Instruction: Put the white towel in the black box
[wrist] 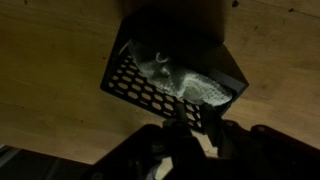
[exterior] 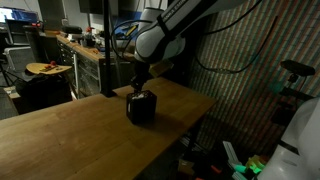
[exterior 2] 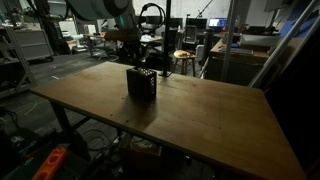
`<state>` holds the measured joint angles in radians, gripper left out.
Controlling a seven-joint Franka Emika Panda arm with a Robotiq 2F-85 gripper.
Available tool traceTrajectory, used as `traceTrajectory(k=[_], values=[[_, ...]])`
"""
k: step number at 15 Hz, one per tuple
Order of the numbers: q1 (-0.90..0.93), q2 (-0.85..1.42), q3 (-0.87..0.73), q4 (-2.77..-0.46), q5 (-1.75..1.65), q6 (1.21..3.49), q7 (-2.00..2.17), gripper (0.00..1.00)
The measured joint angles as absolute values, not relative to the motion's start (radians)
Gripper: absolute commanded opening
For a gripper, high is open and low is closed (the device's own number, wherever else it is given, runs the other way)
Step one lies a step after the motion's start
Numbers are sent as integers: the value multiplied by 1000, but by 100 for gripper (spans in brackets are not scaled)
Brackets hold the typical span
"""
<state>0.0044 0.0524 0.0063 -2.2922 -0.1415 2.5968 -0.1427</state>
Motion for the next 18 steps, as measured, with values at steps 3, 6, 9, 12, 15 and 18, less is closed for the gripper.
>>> traceTrajectory(k=[3, 6, 9, 12, 15, 18], values=[[12, 47, 10, -2300, -153, 2597, -132, 3], [17, 47, 14, -2303, -154, 2597, -130, 4], [17, 48, 16, -2308, -154, 2597, -129, 3], [17, 49, 16, -2310, -154, 2597, -129, 4], [15, 50, 13, -2310, -154, 2597, -129, 4], [12, 53, 7, -2305, -154, 2597, -129, 4]])
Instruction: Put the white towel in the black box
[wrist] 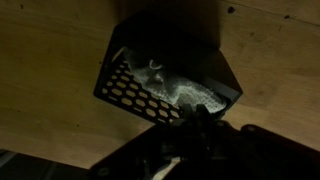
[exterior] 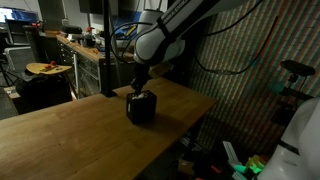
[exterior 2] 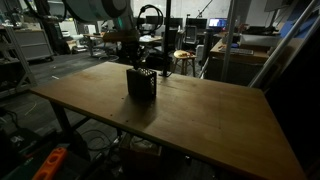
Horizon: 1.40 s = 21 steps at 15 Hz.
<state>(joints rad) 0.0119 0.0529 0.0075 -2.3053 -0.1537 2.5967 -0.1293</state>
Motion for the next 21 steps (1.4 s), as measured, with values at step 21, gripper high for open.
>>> traceTrajectory(k=[21], values=[[-11, 149, -12, -2250, -150, 2579, -129, 4]])
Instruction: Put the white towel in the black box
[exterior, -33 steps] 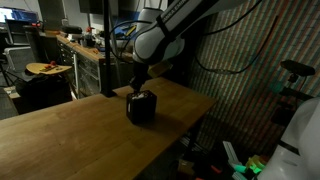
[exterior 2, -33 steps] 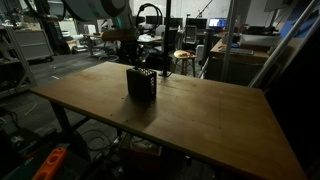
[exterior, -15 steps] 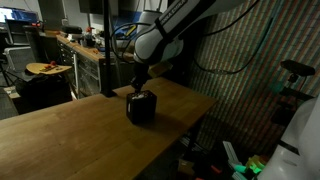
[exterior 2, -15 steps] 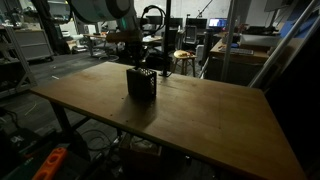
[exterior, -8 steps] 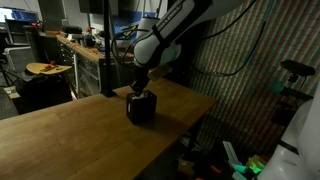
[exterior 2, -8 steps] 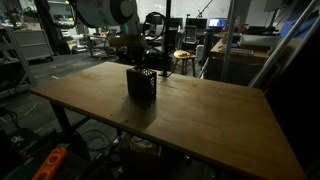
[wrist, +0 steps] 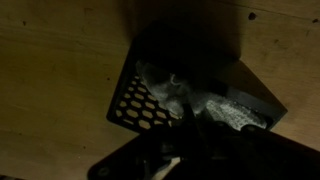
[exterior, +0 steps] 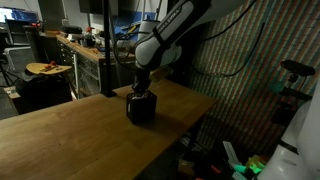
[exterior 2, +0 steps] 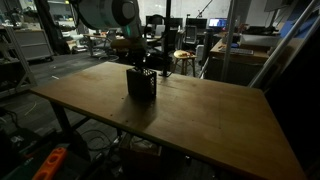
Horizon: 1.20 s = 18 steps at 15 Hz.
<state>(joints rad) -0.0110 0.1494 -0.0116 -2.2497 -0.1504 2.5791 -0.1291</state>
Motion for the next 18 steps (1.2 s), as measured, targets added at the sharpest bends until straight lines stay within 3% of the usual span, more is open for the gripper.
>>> traceTrajectory(k=[18], values=[[-14, 192, -8, -2243, -129, 2571, -129, 4]])
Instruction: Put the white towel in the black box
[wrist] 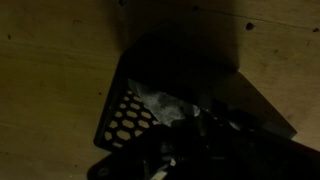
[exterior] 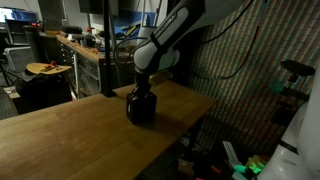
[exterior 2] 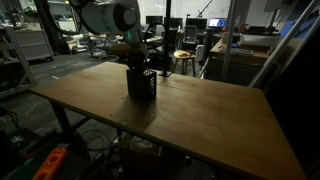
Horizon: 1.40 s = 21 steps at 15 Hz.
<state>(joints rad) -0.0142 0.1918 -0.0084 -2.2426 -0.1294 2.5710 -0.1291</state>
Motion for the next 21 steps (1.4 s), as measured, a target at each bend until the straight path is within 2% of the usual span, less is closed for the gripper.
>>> traceTrajectory(k=[21], values=[[-14, 266, -43, -2138, -113, 2434, 194, 4]])
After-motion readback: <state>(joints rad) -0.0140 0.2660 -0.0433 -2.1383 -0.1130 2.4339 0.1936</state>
